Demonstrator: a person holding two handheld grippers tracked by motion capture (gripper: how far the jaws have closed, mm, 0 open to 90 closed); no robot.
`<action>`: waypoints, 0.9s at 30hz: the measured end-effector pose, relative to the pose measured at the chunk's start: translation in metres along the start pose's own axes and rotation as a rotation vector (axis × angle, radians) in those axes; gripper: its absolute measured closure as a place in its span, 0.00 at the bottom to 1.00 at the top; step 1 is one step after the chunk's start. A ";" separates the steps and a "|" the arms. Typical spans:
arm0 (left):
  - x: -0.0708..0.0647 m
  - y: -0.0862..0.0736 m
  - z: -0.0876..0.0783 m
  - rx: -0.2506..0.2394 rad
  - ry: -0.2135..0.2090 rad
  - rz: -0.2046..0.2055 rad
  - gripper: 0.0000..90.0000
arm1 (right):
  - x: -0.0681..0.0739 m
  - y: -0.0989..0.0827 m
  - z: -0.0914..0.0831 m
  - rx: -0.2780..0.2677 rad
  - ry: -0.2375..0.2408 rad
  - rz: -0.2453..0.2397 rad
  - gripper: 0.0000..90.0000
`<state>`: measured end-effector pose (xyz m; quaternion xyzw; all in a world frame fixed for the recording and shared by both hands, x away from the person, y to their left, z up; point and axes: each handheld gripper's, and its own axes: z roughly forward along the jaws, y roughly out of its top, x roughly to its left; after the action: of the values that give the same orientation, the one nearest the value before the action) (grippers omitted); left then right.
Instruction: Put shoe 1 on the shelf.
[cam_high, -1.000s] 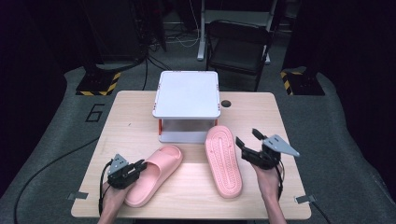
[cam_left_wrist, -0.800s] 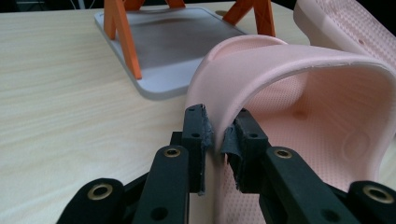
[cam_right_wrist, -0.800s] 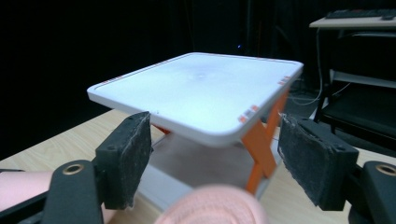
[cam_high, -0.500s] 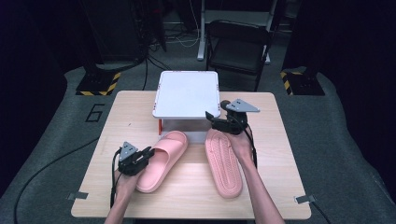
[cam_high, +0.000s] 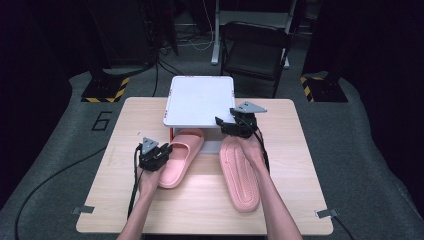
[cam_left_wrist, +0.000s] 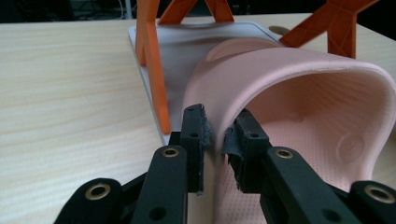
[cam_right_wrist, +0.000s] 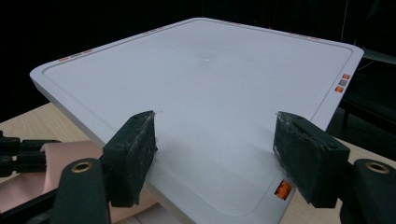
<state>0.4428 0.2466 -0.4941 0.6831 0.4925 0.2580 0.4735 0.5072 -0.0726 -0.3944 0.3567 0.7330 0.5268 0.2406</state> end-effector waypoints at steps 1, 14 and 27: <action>0.000 0.001 0.003 0.010 0.002 -0.004 0.86 | 0.000 0.000 0.000 0.006 -0.001 -0.002 0.33; 0.003 0.005 0.016 0.007 -0.002 -0.025 0.69 | 0.000 0.000 0.002 0.014 -0.010 -0.008 0.33; -0.003 0.017 0.032 -0.039 0.066 -0.069 0.77 | 0.001 0.001 0.003 0.012 -0.012 -0.012 0.33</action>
<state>0.4752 0.2298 -0.4916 0.6475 0.5259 0.2733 0.4789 0.5087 -0.0701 -0.3943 0.3571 0.7367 0.5188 0.2462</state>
